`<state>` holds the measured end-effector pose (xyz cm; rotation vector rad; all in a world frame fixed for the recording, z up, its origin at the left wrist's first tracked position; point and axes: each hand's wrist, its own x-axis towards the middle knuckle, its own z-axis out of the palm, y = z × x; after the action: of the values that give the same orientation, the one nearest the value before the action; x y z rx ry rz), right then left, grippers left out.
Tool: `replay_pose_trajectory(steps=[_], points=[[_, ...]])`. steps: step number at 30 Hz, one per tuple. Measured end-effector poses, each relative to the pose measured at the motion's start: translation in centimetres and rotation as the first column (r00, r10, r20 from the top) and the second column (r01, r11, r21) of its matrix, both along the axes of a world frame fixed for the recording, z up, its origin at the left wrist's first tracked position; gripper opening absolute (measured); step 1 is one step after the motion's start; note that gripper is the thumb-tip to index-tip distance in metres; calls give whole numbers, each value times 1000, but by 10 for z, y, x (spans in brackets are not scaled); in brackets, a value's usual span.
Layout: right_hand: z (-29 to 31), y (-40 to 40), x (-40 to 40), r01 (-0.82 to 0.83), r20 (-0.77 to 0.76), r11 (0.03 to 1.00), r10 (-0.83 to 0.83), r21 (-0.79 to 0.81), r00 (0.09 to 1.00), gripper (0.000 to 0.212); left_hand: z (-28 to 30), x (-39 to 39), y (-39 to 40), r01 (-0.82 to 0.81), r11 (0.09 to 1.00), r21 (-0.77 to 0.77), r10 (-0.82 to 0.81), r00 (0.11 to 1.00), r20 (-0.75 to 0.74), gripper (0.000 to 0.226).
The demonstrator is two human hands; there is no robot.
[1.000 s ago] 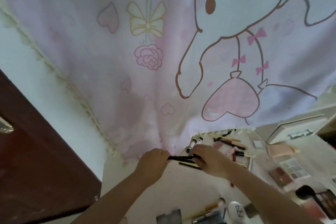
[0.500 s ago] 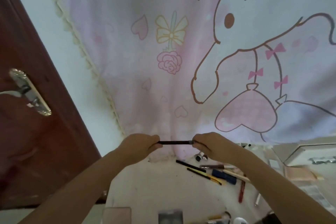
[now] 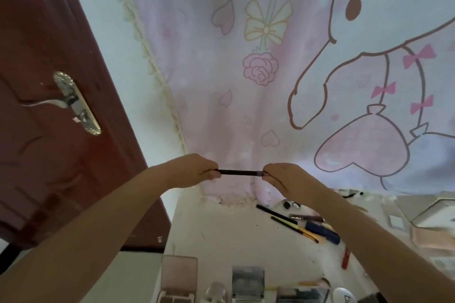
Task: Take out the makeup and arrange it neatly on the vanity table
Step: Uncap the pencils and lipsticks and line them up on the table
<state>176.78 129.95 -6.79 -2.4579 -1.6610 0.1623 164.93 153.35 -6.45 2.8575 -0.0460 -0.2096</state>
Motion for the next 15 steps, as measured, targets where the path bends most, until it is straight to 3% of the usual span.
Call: replay_pose_trajectory(steps=[6, 8, 10, 12, 15], points=[[-5, 10, 7, -17, 52, 1000, 16, 2, 999, 32, 11, 0, 4, -83, 986, -144, 62, 988, -141, 35], [-6, 13, 10, -29, 65, 1000, 28, 10, 998, 32, 12, -1, 6, -73, 991, -110, 59, 990, -126, 33], [-8, 17, 14, -24, 42, 999, 25, -24, 999, 30, 9, 0, 5, -30, 996, 81, 34, 998, -52, 29], [-11, 26, 14, -29, -75, 996, 22, -87, 997, 23, 7, 3, 1, -28, 942, 333, 20, 999, 30, 32], [-11, 37, 15, -70, -277, 984, 23, -162, 961, 21, 6, 9, -3, 6, 858, 514, -110, 979, 171, 36]])
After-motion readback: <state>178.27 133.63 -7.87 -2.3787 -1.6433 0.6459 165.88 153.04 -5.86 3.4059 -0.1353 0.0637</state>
